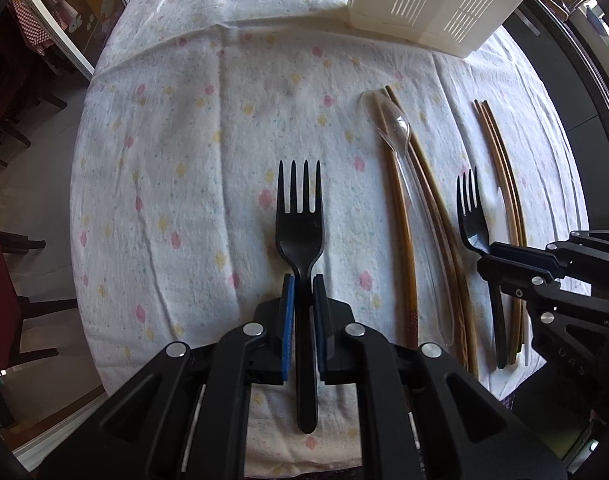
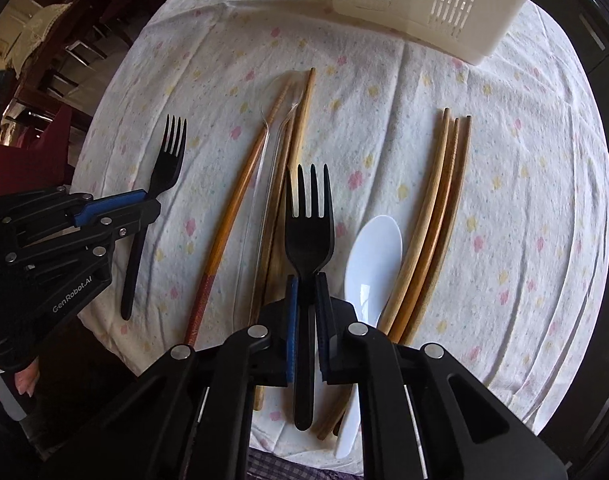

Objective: Organize utensils
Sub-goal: 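Lift the black fork with the right tool and drop it into the white caddy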

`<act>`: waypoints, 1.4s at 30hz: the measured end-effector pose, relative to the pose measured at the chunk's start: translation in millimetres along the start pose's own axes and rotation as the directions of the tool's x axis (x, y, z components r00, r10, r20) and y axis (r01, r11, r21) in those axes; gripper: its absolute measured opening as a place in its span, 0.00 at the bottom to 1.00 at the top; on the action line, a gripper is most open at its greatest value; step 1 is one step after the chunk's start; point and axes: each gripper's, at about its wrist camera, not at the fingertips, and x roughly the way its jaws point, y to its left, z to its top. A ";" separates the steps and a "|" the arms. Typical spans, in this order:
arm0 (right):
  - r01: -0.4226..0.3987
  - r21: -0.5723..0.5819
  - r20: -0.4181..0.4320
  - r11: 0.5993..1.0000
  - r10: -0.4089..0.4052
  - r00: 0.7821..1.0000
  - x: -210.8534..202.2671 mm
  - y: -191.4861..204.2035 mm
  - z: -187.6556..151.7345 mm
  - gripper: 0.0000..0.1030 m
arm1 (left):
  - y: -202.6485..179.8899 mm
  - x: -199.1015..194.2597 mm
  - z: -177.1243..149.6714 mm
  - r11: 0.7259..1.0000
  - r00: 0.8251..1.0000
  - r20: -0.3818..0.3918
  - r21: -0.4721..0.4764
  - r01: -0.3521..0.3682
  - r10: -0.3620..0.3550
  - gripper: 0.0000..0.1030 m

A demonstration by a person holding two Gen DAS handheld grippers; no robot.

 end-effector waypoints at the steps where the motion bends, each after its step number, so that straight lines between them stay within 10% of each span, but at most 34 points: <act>1: -0.027 0.006 0.026 1.000 0.027 0.999 -8.0 -1.7 -2.2 0.09 | 1.4 -5.4 -0.5 1.000 1.000 0.015 0.001 0.002 -0.002 0.09; 9: -0.177 0.001 0.320 0.984 0.168 0.932 -92.6 -28.5 -23.7 0.09 | -0.7 -71.5 0.0 0.998 0.978 0.204 0.027 0.050 -0.054 0.09; 15: -0.177 -0.019 0.634 0.984 0.149 0.759 -170.2 -40.3 -36.2 0.09 | -21.5 -143.0 27.2 0.994 0.885 0.453 0.058 0.095 -0.111 0.09; 19: -0.093 0.005 0.812 0.996 0.051 0.582 -214.5 -43.2 -31.2 0.09 | -37.2 -190.6 58.0 0.989 0.739 0.657 0.093 0.114 -0.147 0.09; 25: -0.030 0.075 0.931 0.997 -0.059 0.359 -249.5 -56.5 7.5 0.09 | -57.1 -224.8 103.3 0.990 0.407 0.904 0.110 0.083 -0.135 0.09; 28: 0.002 0.120 0.955 0.993 -0.116 0.272 -251.0 -64.3 29.1 0.09 | -67.4 -214.6 127.5 0.993 0.331 0.937 0.095 0.067 -0.112 0.09; 32: -0.008 0.145 0.954 0.989 -0.138 0.267 -232.8 -80.7 63.9 0.09 | -76.4 -180.9 153.8 0.996 0.373 0.924 0.063 0.064 -0.083 0.09; 42: 0.000 0.144 0.927 0.990 -0.135 0.350 -173.4 -103.0 94.3 0.09 | -66.1 -120.3 150.5 0.998 0.491 0.869 0.046 0.032 -0.055 0.09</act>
